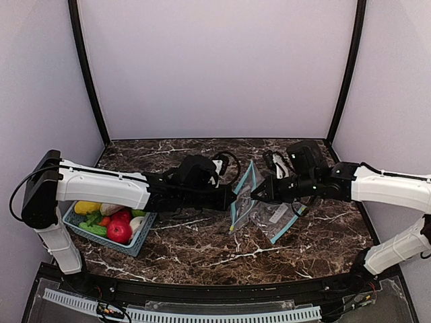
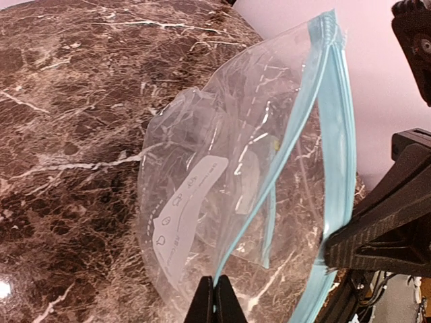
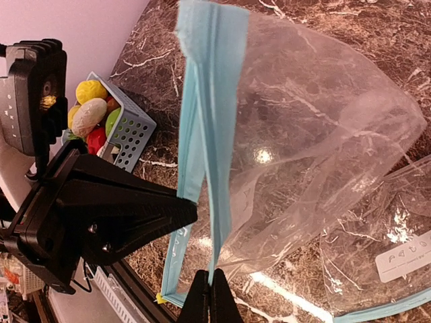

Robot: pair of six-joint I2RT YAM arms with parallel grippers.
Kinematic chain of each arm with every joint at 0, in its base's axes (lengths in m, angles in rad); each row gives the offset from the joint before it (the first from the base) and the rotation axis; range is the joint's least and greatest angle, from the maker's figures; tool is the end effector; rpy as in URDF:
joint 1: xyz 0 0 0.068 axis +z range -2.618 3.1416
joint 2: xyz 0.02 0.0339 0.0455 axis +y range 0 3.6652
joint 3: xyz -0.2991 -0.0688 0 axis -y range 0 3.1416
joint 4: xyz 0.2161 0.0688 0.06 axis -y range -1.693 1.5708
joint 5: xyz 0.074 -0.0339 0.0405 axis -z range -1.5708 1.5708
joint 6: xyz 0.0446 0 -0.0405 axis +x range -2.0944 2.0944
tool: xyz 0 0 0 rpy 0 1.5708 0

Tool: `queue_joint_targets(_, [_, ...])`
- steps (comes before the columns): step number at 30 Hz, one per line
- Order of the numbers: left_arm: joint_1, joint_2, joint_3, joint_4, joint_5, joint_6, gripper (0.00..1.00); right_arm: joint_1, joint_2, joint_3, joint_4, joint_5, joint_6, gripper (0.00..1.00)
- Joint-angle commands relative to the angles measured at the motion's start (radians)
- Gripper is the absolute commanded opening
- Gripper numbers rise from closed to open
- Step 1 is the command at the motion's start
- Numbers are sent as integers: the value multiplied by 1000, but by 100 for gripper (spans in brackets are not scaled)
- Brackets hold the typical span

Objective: Place the food in the zip-top bag and seal the zipper
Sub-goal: Open the zipper food storage bag at the center of the board.

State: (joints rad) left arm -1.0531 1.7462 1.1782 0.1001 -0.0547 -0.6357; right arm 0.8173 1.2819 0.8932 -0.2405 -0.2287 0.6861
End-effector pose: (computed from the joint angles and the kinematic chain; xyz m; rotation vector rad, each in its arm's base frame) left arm 0.1963 -0.3398 0.2889 0.4176 2.1496 -0.9670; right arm 0.1654 0.1910 0.3047 -0.2971 2.3842 1.0349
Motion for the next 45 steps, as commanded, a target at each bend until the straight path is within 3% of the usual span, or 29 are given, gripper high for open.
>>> queue_joint_targets(1, [-4,-71,-14,-129,-161,6,1,12,-19,44,-73,59,17,0])
queue_joint_targets(8, [-4,-94,10,-253,-346,9,1,17,-41,73,-146,108,47,0])
queue_joint_targets(14, [5,-88,32,-309,-382,2,1,22,-34,127,-230,159,56,0])
queue_joint_targets(17, [23,-88,1,-259,-334,-9,1,26,-36,151,-273,173,62,0])
queue_joint_targets(23, [29,-52,-32,-23,-68,16,2,29,-18,186,-306,185,51,0])
queue_joint_targets(33, [43,2,-97,64,23,-81,5,31,45,179,-237,169,45,0])
queue_joint_targets(37, [45,-34,-121,50,21,-65,12,31,86,197,-229,183,47,0])
queue_joint_targets(39, [45,-39,-117,64,87,-25,19,31,100,204,-230,200,51,0])
queue_joint_targets(43, [45,-76,-97,46,172,39,38,31,113,209,-240,225,70,0])
queue_joint_targets(45, [44,-122,-110,24,169,45,55,31,123,214,-239,225,70,0])
